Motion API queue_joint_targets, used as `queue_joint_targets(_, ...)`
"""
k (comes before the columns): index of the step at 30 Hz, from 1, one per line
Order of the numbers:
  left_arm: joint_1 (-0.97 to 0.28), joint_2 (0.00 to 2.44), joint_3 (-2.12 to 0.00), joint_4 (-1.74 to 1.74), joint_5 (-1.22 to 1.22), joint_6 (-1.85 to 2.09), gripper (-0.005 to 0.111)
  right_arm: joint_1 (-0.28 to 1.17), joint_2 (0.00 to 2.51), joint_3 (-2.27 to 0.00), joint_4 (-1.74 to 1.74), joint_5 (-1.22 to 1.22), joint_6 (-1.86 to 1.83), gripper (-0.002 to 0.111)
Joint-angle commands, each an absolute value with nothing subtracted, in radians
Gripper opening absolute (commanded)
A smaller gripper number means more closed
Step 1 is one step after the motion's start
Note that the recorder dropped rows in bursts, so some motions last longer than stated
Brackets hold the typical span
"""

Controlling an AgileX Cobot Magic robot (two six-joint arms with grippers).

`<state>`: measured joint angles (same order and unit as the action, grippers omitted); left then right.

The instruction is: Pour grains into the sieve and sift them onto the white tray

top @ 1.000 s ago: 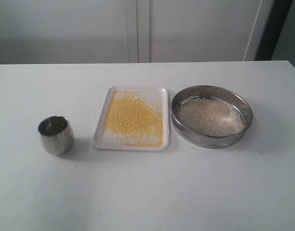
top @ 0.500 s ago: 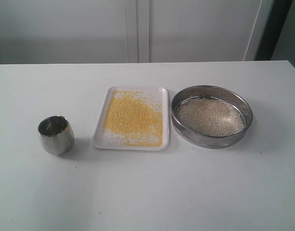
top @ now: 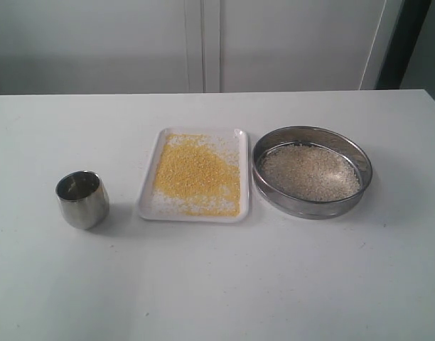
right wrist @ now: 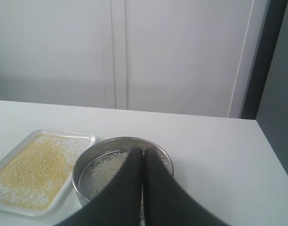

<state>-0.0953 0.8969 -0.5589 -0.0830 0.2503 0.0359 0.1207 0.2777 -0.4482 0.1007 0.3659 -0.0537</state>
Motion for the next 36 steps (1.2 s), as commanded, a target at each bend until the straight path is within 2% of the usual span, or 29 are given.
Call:
queue_joint_targets(1,-0.103,0.889,-0.551,-0.086,0.254,0.035,0.000,0.121,0.193,-0.363,0.088,0.357,-0.047,0.000)
queue_joint_targets(10,-0.103,0.889,-0.551,-0.086,0.254,0.035,0.000,0.121,0.012,-0.150,0.068,0.356,-0.047,0.000)
queue_joint_targets(20,-0.103,0.889,-0.551,-0.086,0.254,0.035,0.000,0.121,0.000,-0.024,0.048,0.287,-0.047,0.000)
queue_joint_targets(29,-0.103,0.889,-0.551,-0.086,0.254,0.035,0.000,0.121,0.000,0.000,0.024,0.257,-0.047,0.000)
queue_joint_targets(36,-0.103,0.889,-0.551,-0.086,0.254,0.035,0.000,0.121,0.000,0.000,0.008,0.324,-0.047,0.000)
